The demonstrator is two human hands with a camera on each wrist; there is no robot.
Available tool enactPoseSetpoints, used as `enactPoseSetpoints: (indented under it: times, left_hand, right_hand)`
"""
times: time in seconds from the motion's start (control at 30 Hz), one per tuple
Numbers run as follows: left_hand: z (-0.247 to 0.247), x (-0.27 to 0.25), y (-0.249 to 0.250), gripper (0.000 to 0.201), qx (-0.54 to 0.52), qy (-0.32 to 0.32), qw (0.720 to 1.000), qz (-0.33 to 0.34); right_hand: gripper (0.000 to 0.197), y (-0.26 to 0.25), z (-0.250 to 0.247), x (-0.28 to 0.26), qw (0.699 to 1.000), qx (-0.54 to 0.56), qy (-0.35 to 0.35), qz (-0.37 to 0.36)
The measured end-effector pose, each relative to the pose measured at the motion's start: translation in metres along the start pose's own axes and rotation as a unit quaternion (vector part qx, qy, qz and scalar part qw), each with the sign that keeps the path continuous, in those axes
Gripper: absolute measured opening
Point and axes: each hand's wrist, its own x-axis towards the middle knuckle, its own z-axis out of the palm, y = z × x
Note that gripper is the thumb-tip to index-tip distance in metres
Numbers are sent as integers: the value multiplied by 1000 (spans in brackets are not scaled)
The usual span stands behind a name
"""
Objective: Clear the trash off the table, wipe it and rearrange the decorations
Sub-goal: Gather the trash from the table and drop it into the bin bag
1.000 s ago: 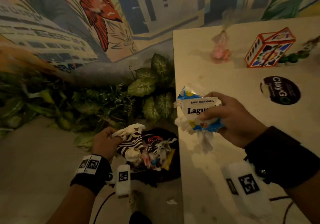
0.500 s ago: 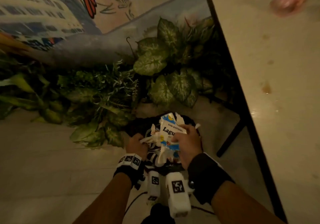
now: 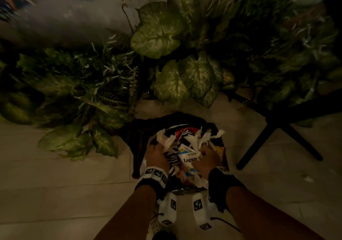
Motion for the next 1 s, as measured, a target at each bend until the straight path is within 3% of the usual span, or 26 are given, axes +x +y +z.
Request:
enactPoseSetpoints:
  times: [0.13, 0.23, 0.33, 0.47, 0.6, 0.73, 0.8, 0.87, 1.0]
  left_hand:
    - [22, 10, -10, 51, 42, -40, 998, -20]
    - [27, 11, -13, 56, 50, -65, 996, -22]
    - [24, 5, -14, 66, 12, -89, 996, -2]
    - [0, -12, -6, 65, -42, -77, 996, -35]
    - [-31, -38, 7, 103, -78, -113, 989, -48]
    - [-68, -73, 30, 96, -93, -62, 993, -35]
    - [-93, -93, 42, 85, -118, -33, 992, -37]
    - [-118, -112, 54, 71, -155, -17, 987, -37]
    - [-165, -155, 87, 63, -224, 20, 974, -31]
  right_hand:
    - [29, 7, 10, 25, 1000, 8, -15, 6]
    - [58, 14, 20, 34, 998, -64, -12, -1]
    - [59, 20, 22, 31, 998, -58, -4, 9]
    - [59, 14, 6, 6, 998, -47, 15, -36]
    - [76, 9, -12, -32, 998, 2, 12, -60]
    - [52, -5, -27, -75, 993, 59, 54, -82]
    - [57, -16, -35, -102, 993, 95, 53, -44]
    - [57, -27, -42, -134, 992, 121, 39, -22]
    - [25, -54, -67, -219, 977, 204, -39, -44]
